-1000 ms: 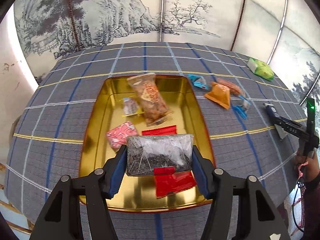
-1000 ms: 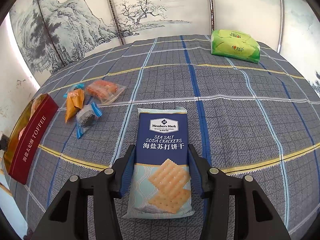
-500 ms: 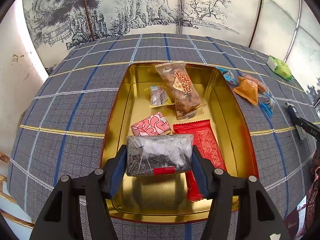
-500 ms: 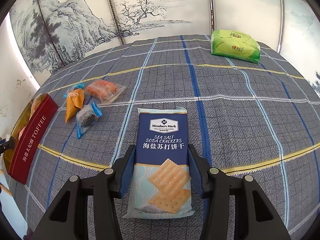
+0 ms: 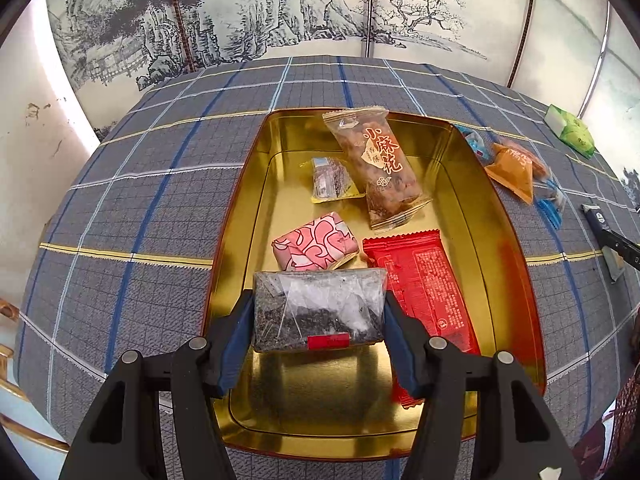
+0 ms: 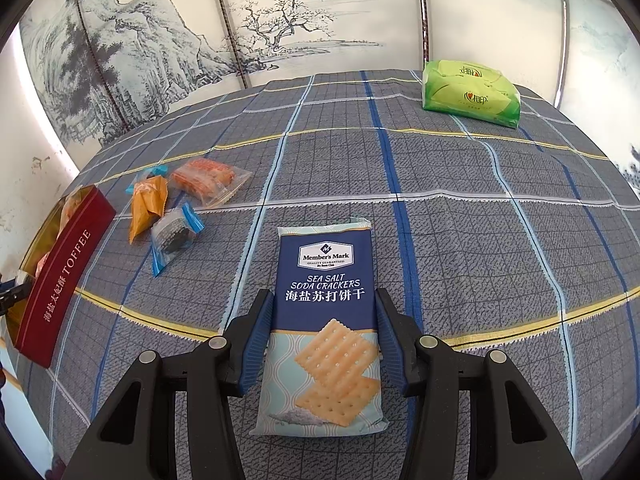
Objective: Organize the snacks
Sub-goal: 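Lower the dark-leaf bag into the tin and open the left gripper, then carry the cracker pack into the tin and open the right gripper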
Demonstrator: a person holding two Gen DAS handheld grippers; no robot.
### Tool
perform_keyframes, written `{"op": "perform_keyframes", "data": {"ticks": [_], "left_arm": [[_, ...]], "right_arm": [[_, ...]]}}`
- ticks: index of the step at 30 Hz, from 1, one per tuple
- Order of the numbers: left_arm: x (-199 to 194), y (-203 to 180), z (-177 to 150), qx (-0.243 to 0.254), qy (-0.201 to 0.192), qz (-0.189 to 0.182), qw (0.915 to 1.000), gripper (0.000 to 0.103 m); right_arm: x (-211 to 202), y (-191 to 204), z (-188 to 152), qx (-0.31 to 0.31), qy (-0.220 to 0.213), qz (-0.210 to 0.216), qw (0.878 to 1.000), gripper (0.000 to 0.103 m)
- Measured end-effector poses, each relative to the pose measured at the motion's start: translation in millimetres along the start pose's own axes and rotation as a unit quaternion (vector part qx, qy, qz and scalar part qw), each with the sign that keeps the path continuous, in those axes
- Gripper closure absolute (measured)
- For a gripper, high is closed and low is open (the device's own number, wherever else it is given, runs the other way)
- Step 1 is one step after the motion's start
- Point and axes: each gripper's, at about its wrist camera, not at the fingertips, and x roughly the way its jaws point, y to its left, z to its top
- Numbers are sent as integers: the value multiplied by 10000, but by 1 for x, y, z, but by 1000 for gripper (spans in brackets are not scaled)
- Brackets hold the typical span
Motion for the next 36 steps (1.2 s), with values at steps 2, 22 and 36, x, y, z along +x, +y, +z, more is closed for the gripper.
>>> {"op": "perform_keyframes", "data": {"ticks": [2, 22, 36], "left_arm": [[1, 1, 0, 5, 5, 18, 10000, 46], [-43, -25, -8, 308, -447, -70, 9985, 42], [-62, -19, -16, 153, -569, -133, 9982, 38]], "right_arm": [[1, 0, 0, -22, 7, -20, 10000, 52], [-7, 3, -4, -56, 120, 106, 9999, 53], [-43, 71, -12, -207, 6, 1147, 9932, 53]]}}
